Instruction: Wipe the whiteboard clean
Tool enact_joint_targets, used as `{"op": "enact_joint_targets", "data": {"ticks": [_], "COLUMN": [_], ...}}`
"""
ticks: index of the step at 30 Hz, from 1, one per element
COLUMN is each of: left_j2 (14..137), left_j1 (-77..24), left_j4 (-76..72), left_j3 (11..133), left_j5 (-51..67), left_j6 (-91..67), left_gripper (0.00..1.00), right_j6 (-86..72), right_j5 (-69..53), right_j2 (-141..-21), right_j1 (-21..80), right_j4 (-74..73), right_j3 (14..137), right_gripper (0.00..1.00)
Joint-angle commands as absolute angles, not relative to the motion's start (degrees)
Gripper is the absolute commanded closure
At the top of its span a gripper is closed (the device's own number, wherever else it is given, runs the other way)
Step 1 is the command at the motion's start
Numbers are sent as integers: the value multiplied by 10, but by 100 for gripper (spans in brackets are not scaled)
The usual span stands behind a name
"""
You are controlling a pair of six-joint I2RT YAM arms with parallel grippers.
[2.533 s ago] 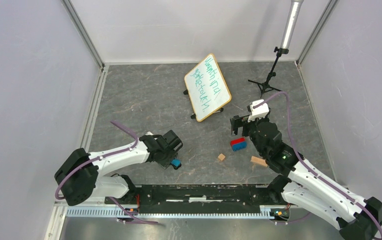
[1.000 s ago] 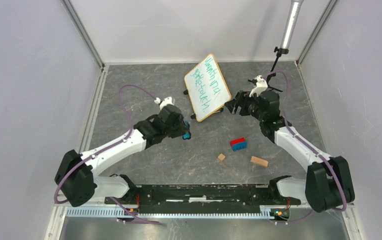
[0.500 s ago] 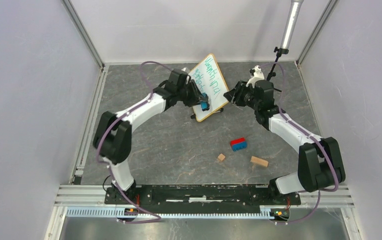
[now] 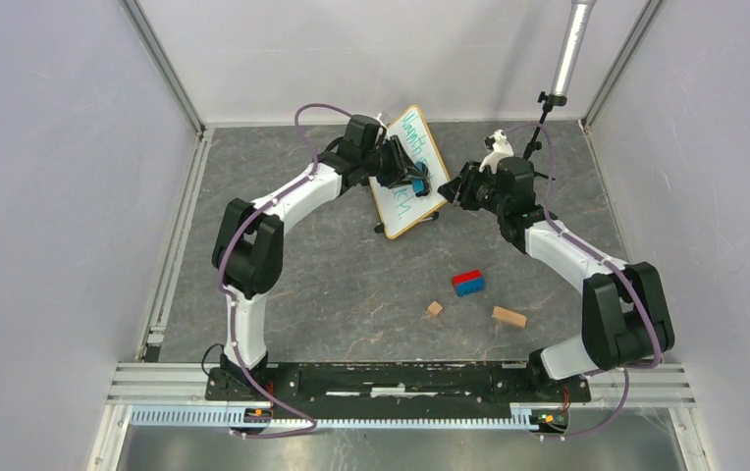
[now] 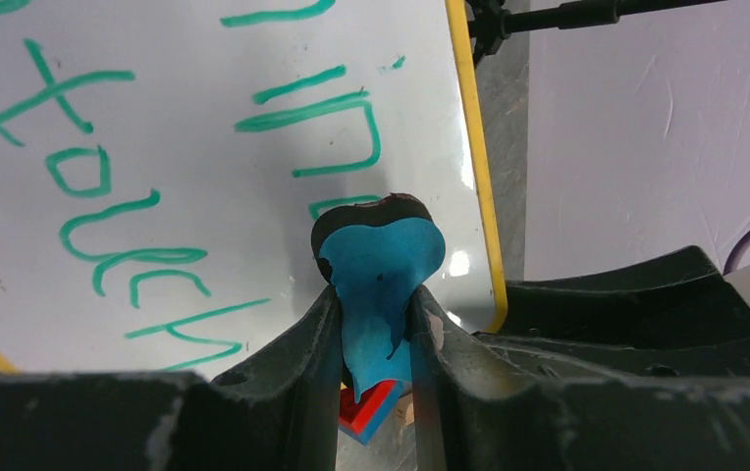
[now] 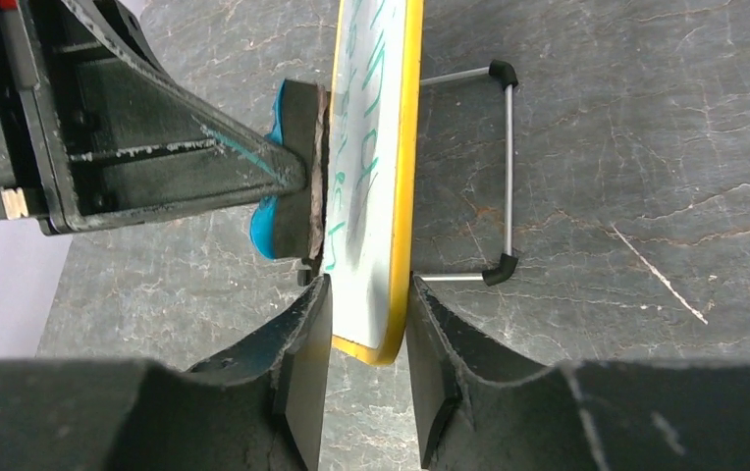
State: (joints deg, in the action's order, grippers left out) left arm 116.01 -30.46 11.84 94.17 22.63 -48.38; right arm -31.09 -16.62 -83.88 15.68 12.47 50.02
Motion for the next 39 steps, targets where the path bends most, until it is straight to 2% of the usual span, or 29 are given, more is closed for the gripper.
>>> {"op": "enact_joint_targets", "data": {"ticks": [1,4,5,8,11,13,21,25,28,34,39], "left_j2": [1184,1205,1213,1220,1205,1193,1155,1139,1122,1099,1121], "left_j1": [-299,-287,-284,-280,-279,-279,-298,-305,-308,-307,-307], "left_j4": [98,94,93,108,137,160,190,178,156,98,106], "left_j3": [984,1004,1012,1024,1023,1022,1009,1002,973,917,929], "left_j5": [246,272,279,285,259,232,164,171,173,192,196], "left_j6": [-492,-488,-488,-478,-456,-438,-408,-416,-443,-494,-512], "left_gripper": [72,68,65,42,27,21,24,11,10,29,33], "right_j6": [-297,-293,-292,-286,-284,-282,-284,-282,-280,-281,-281], "right_j5": [-184,-201,-207,-210,-205,-205,-208,-207,-207,-218,-218], "right_j2": [-850,-859,-862,-865,-868,-868,-875,-874,-873,-871,-873], "right_j1": [155,156,156,155,155,156,156,155,155,154,154], "right_j4": [148,160,165,167,163,162,162,161,161,163,171], "right_j3": [525,527,528,530,534,535,536,538,540,537,534], "right_gripper": [63,69,74,86,98,100,100,100,100,100,100]}}
